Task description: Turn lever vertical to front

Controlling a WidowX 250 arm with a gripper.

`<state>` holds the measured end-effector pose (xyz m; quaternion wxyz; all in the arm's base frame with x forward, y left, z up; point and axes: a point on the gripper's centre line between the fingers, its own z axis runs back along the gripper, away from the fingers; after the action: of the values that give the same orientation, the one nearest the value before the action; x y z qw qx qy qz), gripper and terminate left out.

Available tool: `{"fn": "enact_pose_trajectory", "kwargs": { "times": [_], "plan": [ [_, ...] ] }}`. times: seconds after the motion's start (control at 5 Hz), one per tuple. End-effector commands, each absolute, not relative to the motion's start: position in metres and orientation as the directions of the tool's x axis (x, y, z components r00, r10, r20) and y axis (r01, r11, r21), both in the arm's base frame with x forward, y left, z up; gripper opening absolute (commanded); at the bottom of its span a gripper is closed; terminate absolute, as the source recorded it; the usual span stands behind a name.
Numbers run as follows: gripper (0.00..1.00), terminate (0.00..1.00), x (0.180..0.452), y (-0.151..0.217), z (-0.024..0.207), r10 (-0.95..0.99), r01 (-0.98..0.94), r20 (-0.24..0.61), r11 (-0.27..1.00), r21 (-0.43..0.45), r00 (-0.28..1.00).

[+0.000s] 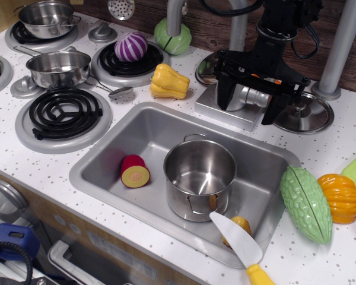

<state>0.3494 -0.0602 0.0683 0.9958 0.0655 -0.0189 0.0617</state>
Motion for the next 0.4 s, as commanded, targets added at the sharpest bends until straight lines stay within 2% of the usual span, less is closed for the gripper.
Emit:
{"fn": "enact_pose_trajectory", "kwargs": {
  "times": [0.0, 0.2],
  "plan": [
    [1.0, 0.0, 0.349, -0.06, 0.068, 0.12, -0.125, 0.046, 0.984, 0.128, 0.992],
    [1.0, 0.0, 0.359, -0.063, 0.075, 0.119, -0.147, 0.158, 0.973, 0.176, 0.98]
  ]
}}
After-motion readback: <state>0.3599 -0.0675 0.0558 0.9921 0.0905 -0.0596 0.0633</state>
